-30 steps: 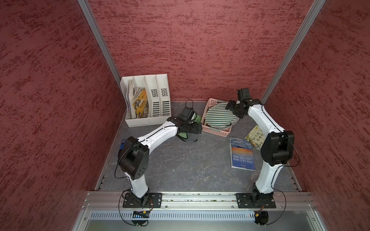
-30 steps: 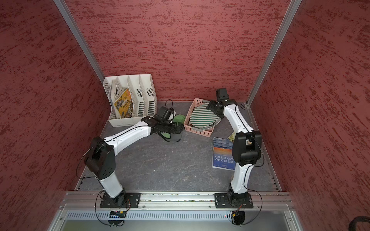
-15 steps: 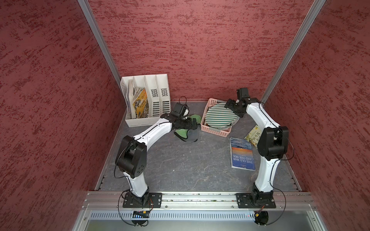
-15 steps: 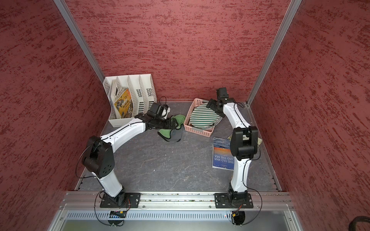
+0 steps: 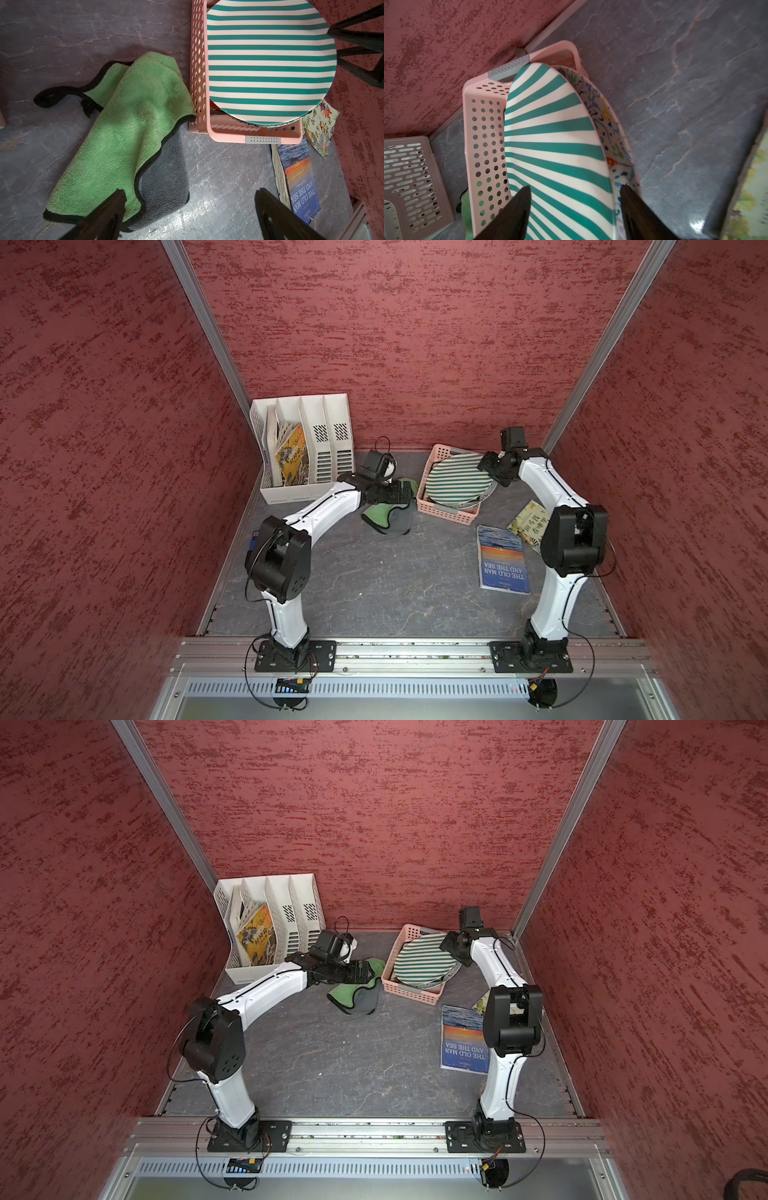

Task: Wipe the wet plate dry
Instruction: Pick up the plate from the bin.

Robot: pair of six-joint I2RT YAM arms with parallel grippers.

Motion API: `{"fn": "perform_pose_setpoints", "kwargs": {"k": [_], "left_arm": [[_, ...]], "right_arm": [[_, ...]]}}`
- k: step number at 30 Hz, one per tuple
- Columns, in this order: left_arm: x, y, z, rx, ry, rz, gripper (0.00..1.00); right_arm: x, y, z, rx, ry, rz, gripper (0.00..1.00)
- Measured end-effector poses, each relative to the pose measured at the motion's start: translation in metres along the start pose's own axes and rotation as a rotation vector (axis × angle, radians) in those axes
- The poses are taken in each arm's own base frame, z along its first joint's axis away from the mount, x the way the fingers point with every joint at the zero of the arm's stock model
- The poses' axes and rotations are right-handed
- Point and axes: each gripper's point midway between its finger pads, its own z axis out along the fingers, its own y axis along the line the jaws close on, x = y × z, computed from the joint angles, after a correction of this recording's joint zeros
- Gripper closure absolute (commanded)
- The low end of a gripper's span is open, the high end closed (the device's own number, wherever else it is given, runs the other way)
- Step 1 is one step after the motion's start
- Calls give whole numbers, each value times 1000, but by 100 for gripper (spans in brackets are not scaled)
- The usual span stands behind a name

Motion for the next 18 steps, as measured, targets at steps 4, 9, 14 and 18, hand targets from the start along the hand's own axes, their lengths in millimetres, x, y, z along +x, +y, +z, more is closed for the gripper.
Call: {"fn": "perform_pose_setpoints", "kwargs": {"k": [4, 9, 14, 18], "left_arm": [[1, 0, 2, 2, 6, -2, 0], [-1, 2, 7, 0, -5, -3, 0], [-11, 17, 39, -60, 6, -32, 0], [-21, 32, 71, -116, 20, -80, 0]], "right_arm": [[6, 0, 11, -18, 32, 7, 58], [1, 17, 15, -132, 50, 54, 96], [-16, 58, -17, -252, -42, -12, 100], [-19, 64, -43, -270, -83, -43, 100]]}}
